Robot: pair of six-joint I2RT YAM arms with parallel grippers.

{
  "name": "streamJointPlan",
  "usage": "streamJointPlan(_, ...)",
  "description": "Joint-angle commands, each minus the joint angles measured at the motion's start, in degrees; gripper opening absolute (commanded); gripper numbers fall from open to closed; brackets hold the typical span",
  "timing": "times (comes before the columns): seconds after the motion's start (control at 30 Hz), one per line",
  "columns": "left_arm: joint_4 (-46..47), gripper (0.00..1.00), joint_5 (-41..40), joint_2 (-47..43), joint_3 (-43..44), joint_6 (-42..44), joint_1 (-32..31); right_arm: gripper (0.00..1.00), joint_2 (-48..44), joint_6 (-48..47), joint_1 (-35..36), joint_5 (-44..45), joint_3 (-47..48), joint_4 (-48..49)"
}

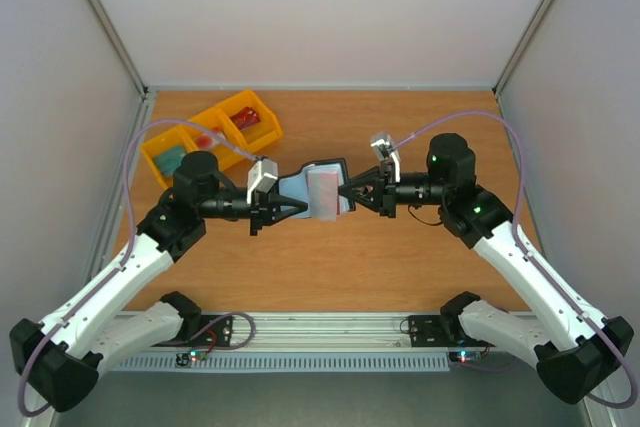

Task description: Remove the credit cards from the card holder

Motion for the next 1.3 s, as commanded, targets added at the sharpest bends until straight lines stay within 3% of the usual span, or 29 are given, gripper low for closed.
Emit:
streamJointPlan(0.0,4.91,0.00,1.53,-0.37,-0.54,1.25,-1.90,0.11,2.14,-0.19,2.35,2.54,1.87,3.25)
streamJointPlan(0.4,6.65,0.00,-2.36,-0.35,-1.02,-1.02,-1.98,0.21,4.61,-0.49,4.69,2.31,2.39,2.25)
streamJointPlan(0.57,5.30,0.00,-5.83,-0.28,-1.41,-1.99,-2.01,0.07,3.74,-0.95,5.21,2.27,2.30,1.87)
streamJointPlan(0.67,3.21,0.03,-11.99,-0.09,-2.35,-2.20,-2.01,0.01,3.53,-1.01,5.29,3.44,3.29,-0.25)
streamJointPlan(0.73,0.81,0.41,-19.89,-0.05,-3.01,-2.12,-2.01,0.01,3.29,-3.01,5.30,10.09,5.17,-5.96)
streamJointPlan(0.8,-2.22,0.73,-25.10,-0.49,-3.87,1.63,-1.92,0.01,3.11,-5.59,5.31,23.03,8.38,-14.86)
streamJointPlan(0.87,-5.13,0.91,-30.54,-1.12,-4.50,5.77,-1.92,0.01,3.95,-7.54,5.29,38.63,12.26,-24.66)
streamJointPlan(0.93,-7.27,0.98,-34.67,-1.71,-4.93,9.23,-1.91,0.01,6.24,-8.36,5.29,54.82,16.97,-33.51)
streamJointPlan(1.03,-8.08,0.99,-38.41,-2.70,-5.19,11.79,-1.83,0.01,11.86,-8.62,5.32,73.75,22.16,-43.82)
streamJointPlan(1.1,-7.73,0.97,-37.43,-3.23,-5.00,12.06,-1.79,0.01,13.92,-8.65,5.32,74.63,23.61,-45.75)
streamJointPlan(1.17,-7.41,0.89,-32.60,-3.80,-4.22,12.27,-1.83,0.01,13.14,-10.01,5.30,66.64,22.51,-42.48)
streamJointPlan(1.27,-5.10,0.71,-18.65,-4.56,-2.56,9.68,-1.83,0.01,9.90,-12.86,5.33,44.52,19.68,-33.70)
